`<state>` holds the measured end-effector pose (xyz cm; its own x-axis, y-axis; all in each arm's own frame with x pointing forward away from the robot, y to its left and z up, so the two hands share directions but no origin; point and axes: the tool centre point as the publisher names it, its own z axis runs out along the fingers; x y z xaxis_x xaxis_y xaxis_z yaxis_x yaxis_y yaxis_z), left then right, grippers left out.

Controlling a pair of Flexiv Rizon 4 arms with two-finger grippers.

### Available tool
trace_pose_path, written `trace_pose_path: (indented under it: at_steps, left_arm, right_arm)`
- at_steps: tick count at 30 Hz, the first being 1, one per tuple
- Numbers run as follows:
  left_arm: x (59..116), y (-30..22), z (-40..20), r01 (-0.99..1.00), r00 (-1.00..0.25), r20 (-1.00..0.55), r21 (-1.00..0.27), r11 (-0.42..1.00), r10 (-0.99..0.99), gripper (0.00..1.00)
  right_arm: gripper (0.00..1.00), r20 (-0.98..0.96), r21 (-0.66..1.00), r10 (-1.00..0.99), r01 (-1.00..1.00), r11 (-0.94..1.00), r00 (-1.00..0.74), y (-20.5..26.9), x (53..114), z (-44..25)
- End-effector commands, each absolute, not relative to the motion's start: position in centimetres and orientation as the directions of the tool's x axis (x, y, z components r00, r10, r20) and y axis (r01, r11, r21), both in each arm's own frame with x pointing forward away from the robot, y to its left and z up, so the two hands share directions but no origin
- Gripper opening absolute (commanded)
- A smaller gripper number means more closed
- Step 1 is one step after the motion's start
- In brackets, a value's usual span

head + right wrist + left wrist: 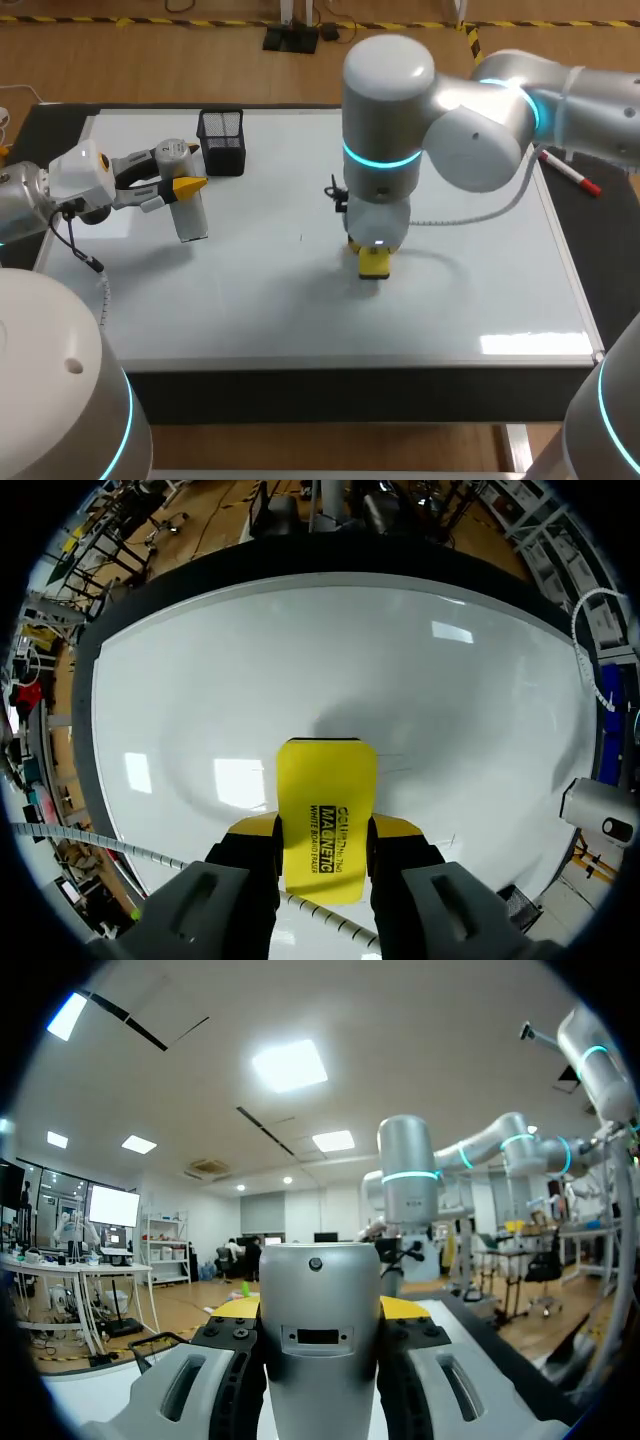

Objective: Pick up the inspection probe, press it on each red-marked spot on the whiteboard one by one, put down the probe, pick up the eraser, and wipe off all the red marks.

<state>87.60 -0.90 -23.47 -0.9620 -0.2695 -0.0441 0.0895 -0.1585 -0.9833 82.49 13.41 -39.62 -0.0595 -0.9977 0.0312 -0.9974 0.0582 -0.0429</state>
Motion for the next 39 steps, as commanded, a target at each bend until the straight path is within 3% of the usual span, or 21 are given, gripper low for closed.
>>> trace_pose_path:
  at_steps: [1,23,39]
  left_arm:
    - [87.6,-0.8,-23.3,0.087,-0.962,-0.043,-0.984,-0.156,-0.269,0.0]
    - [87.6,-0.8,-23.3,0.087,-0.962,-0.043,-0.984,-0.156,-0.269,0.0]
    - [87.6,-0.8,-23.3,0.087,-0.962,-0.043,-0.984,-0.156,-0.269,0.0]
  right_arm:
    - [0.0,0.041,-0.049,-0.997,-0.997,0.064,-0.066,11.8,82.6,-37.9]
    - [0.0,0.041,-0.049,-0.997,-0.997,0.064,-0.066,11.8,82.6,-37.9]
    - [0.0,0.029,-0.015,-0.996,-0.996,0.084,-0.084,9.5,92.0,-38.5]
